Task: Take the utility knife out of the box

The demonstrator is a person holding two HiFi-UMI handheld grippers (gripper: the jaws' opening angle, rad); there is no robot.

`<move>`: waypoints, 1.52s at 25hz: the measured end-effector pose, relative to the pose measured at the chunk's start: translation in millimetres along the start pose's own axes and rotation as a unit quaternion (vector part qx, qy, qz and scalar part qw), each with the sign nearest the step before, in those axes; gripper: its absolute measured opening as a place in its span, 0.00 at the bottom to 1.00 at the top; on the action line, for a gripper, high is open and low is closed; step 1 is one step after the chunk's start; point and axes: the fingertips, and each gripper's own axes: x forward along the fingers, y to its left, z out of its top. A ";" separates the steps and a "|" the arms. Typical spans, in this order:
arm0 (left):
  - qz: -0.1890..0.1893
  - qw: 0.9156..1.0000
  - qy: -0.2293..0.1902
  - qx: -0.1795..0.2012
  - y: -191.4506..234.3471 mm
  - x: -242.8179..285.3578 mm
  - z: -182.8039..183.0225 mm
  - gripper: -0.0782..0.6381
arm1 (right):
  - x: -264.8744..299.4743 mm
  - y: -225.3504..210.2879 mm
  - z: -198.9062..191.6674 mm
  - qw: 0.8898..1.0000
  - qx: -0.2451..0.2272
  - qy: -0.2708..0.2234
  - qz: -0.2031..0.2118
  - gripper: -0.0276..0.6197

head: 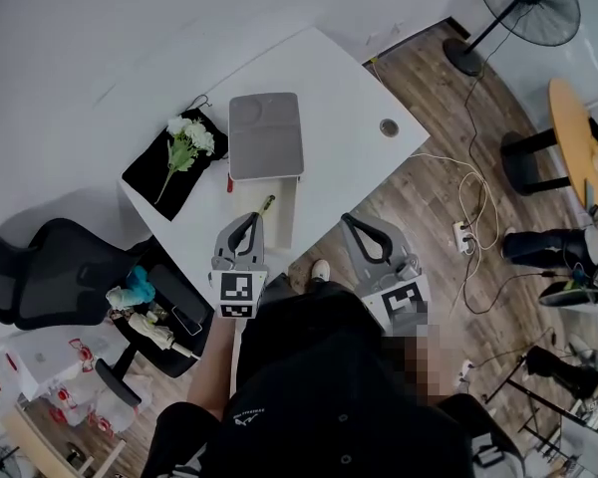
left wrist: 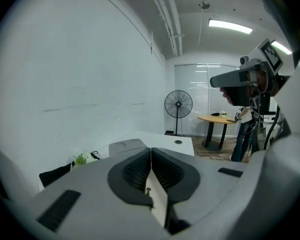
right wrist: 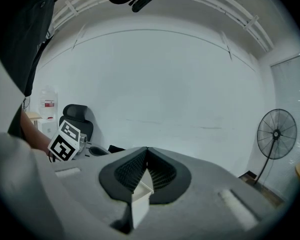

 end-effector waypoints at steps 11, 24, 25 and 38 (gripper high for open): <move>-0.030 0.998 0.042 -0.019 12.4 30.2 -37.7 0.12 | 12.2 5.8 -4.0 0.999 0.004 0.015 -0.032 0.05; -0.046 0.991 0.125 0.007 16.8 66.4 -87.1 0.12 | 2.3 -1.7 -13.1 0.996 0.019 0.029 -0.084 0.05; -0.047 0.990 0.131 0.008 17.1 68.3 -90.4 0.12 | 1.5 -1.8 -14.0 0.996 0.019 0.031 -0.086 0.05; -0.073 0.975 0.208 0.034 15.7 95.5 -136.5 0.13 | -6.7 -3.6 -26.0 0.991 0.019 0.051 -0.119 0.05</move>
